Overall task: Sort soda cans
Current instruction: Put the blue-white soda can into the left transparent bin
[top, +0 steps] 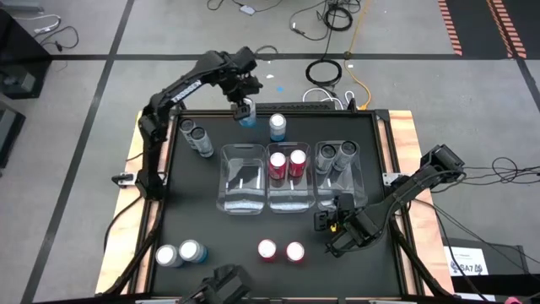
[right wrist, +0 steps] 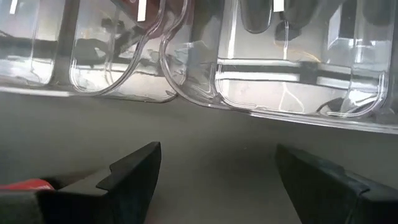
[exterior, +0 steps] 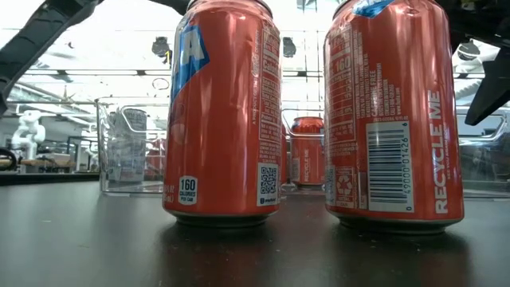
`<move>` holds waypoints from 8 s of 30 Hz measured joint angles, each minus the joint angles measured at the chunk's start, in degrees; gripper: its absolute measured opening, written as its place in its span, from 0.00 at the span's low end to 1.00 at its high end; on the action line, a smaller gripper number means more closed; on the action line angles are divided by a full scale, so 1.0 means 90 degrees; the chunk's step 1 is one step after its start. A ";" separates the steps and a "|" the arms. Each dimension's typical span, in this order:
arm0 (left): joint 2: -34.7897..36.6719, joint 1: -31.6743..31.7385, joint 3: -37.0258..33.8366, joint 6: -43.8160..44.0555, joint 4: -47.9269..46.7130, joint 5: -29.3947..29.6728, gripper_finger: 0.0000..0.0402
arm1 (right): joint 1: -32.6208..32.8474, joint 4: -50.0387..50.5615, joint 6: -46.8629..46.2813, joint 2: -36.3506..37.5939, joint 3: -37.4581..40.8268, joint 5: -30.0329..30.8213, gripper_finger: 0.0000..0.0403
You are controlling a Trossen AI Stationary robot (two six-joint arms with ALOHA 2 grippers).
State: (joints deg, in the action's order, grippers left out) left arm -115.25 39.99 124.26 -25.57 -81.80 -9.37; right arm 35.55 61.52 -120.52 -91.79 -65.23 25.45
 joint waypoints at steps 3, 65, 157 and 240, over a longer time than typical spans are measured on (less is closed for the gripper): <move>0.0345 0.0000 0.0003 0.0420 -0.0248 -0.0032 0.75 | 0.0002 0.0002 0.0165 0.0000 0.0000 0.0000 0.77; 0.1976 -0.2917 -0.5522 0.4324 0.4045 0.1436 0.79 | 0.0605 -0.0478 0.0472 -0.0002 -0.0002 -0.0004 0.77; 0.1976 -0.3028 -0.4465 0.3326 0.4739 0.1389 1.00 | 0.0604 -0.0661 -0.0035 -0.0002 -0.0002 0.0226 0.77; -0.2260 -0.0908 0.0193 0.3933 0.2382 0.0261 0.85 | 0.0386 -0.0574 -0.1109 -0.0002 -0.0002 0.0143 0.77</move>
State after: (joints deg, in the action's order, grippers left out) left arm -135.59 31.82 125.99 9.82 -60.36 -7.03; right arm 39.03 56.35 -130.50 -91.81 -65.25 26.74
